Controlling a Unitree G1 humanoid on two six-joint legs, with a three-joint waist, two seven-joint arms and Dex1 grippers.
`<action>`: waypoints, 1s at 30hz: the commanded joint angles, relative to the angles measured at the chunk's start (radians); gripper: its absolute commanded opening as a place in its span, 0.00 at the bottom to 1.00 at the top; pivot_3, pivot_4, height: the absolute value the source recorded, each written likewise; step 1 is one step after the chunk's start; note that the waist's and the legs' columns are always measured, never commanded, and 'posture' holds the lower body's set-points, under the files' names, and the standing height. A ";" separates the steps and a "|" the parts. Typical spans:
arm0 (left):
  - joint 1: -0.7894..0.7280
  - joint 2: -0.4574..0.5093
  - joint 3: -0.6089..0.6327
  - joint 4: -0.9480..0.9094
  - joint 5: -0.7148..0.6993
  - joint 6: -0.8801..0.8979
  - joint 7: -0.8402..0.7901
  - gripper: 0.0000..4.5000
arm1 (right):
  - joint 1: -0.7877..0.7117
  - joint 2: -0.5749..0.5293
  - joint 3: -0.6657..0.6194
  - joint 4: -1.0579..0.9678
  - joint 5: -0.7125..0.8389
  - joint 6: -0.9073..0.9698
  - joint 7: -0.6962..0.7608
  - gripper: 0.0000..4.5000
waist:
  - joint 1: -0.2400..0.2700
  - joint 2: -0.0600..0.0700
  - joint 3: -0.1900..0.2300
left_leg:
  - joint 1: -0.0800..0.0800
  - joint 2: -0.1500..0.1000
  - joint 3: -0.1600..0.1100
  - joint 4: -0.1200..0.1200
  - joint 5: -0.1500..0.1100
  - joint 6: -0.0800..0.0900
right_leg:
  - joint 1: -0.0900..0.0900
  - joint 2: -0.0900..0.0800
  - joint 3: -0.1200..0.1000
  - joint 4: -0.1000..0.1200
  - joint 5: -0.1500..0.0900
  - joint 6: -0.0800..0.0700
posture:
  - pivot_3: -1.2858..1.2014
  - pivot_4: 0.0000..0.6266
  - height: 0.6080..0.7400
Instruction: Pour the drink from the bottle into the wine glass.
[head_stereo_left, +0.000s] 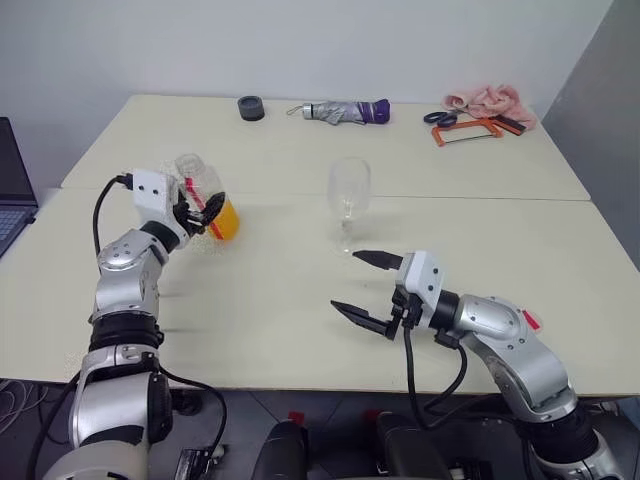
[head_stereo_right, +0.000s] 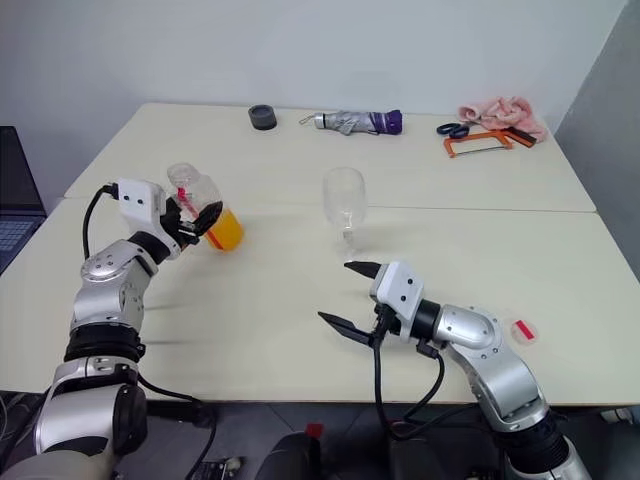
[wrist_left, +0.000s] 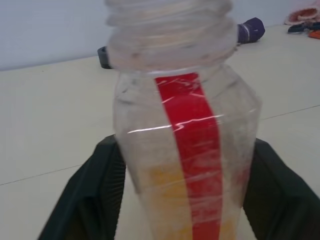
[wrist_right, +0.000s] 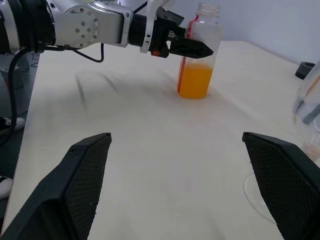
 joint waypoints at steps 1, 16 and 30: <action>-0.029 0.009 0.005 0.003 -0.003 -0.029 -0.010 0.45 | -0.018 0.016 -0.023 -0.018 0.004 -0.047 -0.013 1.00 | 0.000 0.000 0.000 | 0.000 0.000 0.000 0.000 0.000 0.000 | 0.000 0.000 0.000 0.000 0.000 0.000 | 0.52 0.24 1.00; -0.060 -0.022 -0.100 -0.238 0.068 -0.026 0.015 0.39 | -0.035 0.040 -0.115 -0.096 0.107 0.060 -0.082 1.00 | 0.002 -0.001 0.000 | -0.002 0.001 -0.003 0.001 0.000 0.000 | 0.000 -0.001 -0.001 0.000 0.000 0.000 | 0.52 0.24 1.00; -0.312 -0.067 -0.320 -0.025 0.320 -0.377 0.052 0.38 | -0.093 0.119 -0.145 -0.047 0.074 0.076 -0.228 1.00 | 0.001 -0.001 0.000 | -0.002 -0.003 -0.002 0.001 0.000 0.000 | 0.000 0.000 -0.001 0.000 0.000 0.000 | 0.52 0.24 1.00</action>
